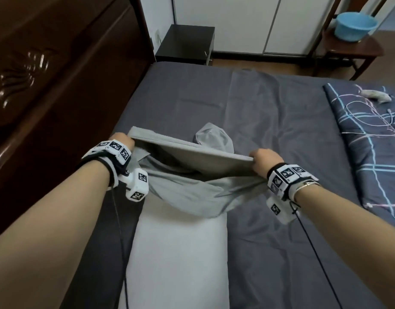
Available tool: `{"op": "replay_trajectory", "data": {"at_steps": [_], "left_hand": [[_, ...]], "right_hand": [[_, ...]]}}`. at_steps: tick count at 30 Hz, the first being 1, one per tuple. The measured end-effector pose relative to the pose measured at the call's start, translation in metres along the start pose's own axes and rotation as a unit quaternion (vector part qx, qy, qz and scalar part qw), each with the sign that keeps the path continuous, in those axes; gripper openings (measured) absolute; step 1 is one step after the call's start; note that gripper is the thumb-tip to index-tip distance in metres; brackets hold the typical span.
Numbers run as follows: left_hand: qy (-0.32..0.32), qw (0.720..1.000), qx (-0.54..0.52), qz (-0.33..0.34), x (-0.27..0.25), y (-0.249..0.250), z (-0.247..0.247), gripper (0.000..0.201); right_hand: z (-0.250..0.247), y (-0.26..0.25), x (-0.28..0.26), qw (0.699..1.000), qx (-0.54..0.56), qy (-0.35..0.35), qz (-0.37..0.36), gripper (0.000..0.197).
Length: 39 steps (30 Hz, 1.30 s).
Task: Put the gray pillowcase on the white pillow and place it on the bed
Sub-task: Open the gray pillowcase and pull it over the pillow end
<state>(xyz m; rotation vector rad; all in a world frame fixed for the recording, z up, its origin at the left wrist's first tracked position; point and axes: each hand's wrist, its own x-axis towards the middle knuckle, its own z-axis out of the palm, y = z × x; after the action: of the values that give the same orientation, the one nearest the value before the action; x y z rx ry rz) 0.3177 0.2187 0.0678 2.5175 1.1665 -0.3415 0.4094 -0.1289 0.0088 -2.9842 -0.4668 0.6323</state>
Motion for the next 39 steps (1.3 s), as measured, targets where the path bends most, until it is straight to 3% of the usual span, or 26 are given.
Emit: {"op": "replay_trajectory", "data": {"at_steps": [3,5,6,8,10,11,12,13,17,19,22,24,27,31,36,39], "left_hand": [[-0.001,0.995,-0.098,-0.012,0.007,0.007,-0.018,0.04],[0.07,0.961,-0.266,-0.009,0.01,0.02,-0.044,0.04],[0.114,0.924,-0.365,0.003,0.009,0.031,-0.062,0.04],[0.164,0.808,-0.562,0.064,-0.001,0.054,-0.101,0.035],[0.156,0.676,-0.712,0.108,-0.013,0.065,-0.124,0.025],[0.145,0.644,-0.743,0.116,-0.017,0.063,-0.123,0.023],[0.129,0.652,-0.737,0.118,-0.02,0.059,-0.118,0.023],[0.118,0.682,-0.713,0.11,-0.015,0.051,-0.106,0.026],[0.044,0.866,-0.497,0.036,0.008,0.01,-0.049,0.048],[-0.012,0.918,-0.397,-0.007,0.012,-0.004,-0.027,0.049],[-0.038,0.928,-0.364,-0.068,0.001,-0.01,-0.003,0.063],[-0.04,0.929,-0.349,-0.112,-0.003,-0.016,0.011,0.072],[-0.049,0.936,-0.322,-0.137,-0.006,-0.021,0.029,0.08],[-0.049,0.96,-0.247,-0.12,-0.019,-0.014,0.043,0.065],[-0.02,0.98,-0.169,-0.106,-0.026,-0.021,0.051,0.053],[-0.007,0.988,-0.129,-0.089,-0.028,-0.035,0.053,0.039]], "right_hand": [[-0.019,-0.002,0.012,0.979,0.125,0.072,0.142,0.032],[-0.052,-0.008,0.017,0.926,0.263,0.197,0.188,0.032],[-0.074,-0.012,0.019,0.879,0.35,0.276,0.168,0.032],[-0.126,-0.024,0.017,0.757,0.5,0.416,0.063,0.033],[-0.163,-0.031,0.017,0.644,0.602,0.471,-0.017,0.029],[-0.167,-0.031,0.021,0.619,0.632,0.464,-0.025,0.025],[-0.163,-0.028,0.028,0.624,0.645,0.441,-0.015,0.024],[-0.152,-0.025,0.036,0.647,0.645,0.406,-0.001,0.024],[-0.08,-0.01,0.06,0.748,0.59,0.289,0.092,0.023],[-0.055,-0.01,0.055,0.78,0.56,0.248,0.13,0.028],[-0.023,-0.012,0.046,0.823,0.522,0.166,0.147,0.016],[-0.01,-0.011,0.043,0.839,0.496,0.154,0.161,0.029],[-0.004,-0.014,0.032,0.863,0.456,0.147,0.161,0.031],[0.009,-0.013,0.018,0.907,0.37,0.033,0.199,0.075],[0.033,0.0,0.021,0.967,0.207,-0.026,0.147,0.034],[0.038,0.006,0.024,0.976,0.162,-0.04,0.14,0.03]]}}
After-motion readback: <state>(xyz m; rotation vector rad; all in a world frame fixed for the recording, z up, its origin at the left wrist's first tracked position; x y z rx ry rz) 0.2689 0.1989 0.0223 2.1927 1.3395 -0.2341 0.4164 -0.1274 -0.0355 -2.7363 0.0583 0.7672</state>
